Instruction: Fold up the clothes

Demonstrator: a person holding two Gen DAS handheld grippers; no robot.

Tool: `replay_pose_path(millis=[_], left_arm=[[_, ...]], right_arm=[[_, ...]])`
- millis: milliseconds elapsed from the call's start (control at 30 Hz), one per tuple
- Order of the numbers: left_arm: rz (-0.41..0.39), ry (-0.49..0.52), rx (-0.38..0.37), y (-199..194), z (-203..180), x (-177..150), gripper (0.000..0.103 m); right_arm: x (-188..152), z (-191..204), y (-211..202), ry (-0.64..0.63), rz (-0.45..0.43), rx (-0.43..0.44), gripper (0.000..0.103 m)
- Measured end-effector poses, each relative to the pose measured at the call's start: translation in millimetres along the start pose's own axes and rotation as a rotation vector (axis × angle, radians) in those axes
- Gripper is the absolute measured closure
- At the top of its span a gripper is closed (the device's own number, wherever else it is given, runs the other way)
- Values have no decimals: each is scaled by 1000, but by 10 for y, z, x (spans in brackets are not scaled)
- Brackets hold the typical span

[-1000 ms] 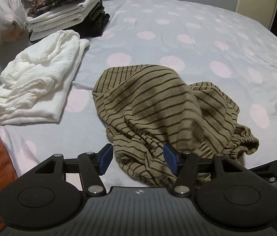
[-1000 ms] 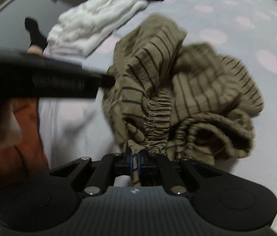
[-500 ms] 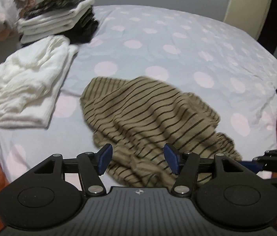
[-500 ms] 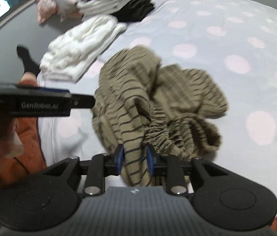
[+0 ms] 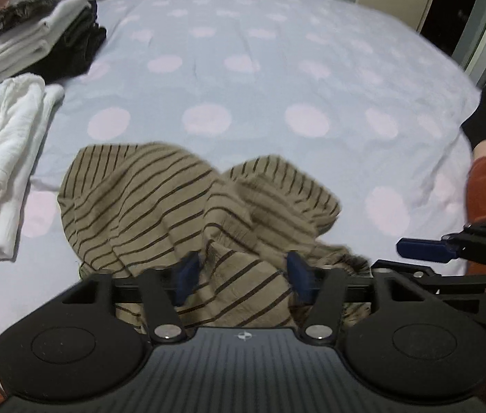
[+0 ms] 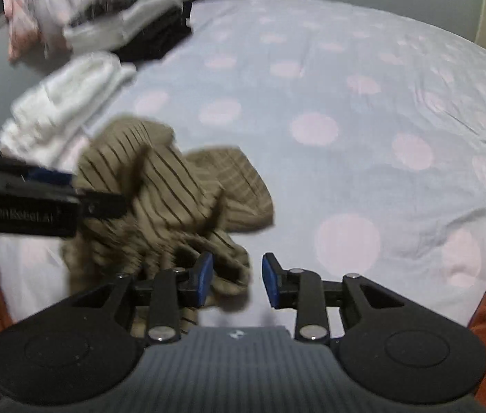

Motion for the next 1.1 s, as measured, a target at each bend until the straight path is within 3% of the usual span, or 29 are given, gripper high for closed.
replay_pose_path(millis=[100,200,233,267,367,667,833,933,1033,1100], left_arm=[[20,-25,2,10,132,-59,82],[25,-51,6,-41,287,-107,91],[28,-64,8,-63,350,-127,92],[30,-76,12,-92,413,-151,94],[31,-109,28,-198,603,-247,95],[91,-143,-25,-347,734,-623,95],[87,-55,-6,-376,638,-611,87],[66,15,9,-462,614,-583,74],[28,104,1,-620,563,-524,64],[-11,190,0,-719,509,-445,46]], right_arm=[[-40,-14,164,12,29,18,67],[-73,-10,329,27,57,41,70],[-79,6,385,34,66,53,75],[-88,28,423,38,76,70,89],[-47,44,409,47,66,49,97],[-173,-332,-179,186,34,-28,98],[-253,-483,-444,206,52,-97,98],[-310,-612,-529,207,55,-167,98],[-399,-659,-563,246,68,-148,98],[-429,-649,-564,238,70,-150,98]])
Point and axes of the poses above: each gripper's, at about its wrist camera, not at the fingertips, and y roughly the way its jaws point, z to its left, x to its top, the point moved 10 cm from there along y, roughly the way its jaws point, and after that the axes turned 8 degrees about -y, right-handed, at the moved point
